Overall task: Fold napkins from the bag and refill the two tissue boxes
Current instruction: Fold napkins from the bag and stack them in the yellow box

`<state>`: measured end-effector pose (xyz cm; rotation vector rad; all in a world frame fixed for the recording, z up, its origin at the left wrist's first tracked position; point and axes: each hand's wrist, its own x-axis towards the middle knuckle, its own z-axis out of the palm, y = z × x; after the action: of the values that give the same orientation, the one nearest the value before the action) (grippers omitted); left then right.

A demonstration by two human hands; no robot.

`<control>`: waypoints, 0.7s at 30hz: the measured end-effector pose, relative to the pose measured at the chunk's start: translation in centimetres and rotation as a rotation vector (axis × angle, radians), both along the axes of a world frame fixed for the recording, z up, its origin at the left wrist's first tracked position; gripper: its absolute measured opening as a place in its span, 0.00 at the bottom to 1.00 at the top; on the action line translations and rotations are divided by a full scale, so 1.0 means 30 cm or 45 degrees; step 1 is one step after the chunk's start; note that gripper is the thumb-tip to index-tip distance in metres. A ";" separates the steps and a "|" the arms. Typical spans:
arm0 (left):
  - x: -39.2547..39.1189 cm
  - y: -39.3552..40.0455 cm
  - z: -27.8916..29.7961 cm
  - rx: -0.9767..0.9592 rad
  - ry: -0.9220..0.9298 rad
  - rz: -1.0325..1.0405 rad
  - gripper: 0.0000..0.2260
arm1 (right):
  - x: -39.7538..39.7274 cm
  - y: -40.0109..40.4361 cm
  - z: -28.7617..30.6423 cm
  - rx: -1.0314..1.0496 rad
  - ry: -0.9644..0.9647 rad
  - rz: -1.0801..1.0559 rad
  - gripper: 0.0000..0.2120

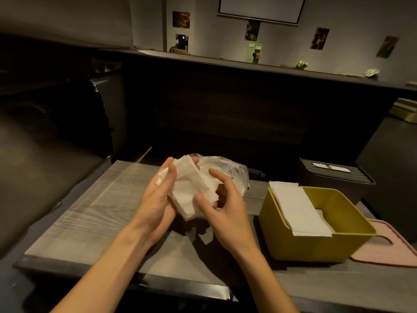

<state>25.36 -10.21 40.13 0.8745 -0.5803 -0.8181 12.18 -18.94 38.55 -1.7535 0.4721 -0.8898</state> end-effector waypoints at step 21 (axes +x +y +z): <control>-0.137 0.111 -0.141 0.509 -1.231 0.047 0.41 | -0.223 0.054 -0.077 0.053 0.147 0.034 0.43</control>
<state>21.25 -6.89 35.90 1.6578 -1.2571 -0.4351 5.48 -17.31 36.24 -1.7753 0.5373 -0.7577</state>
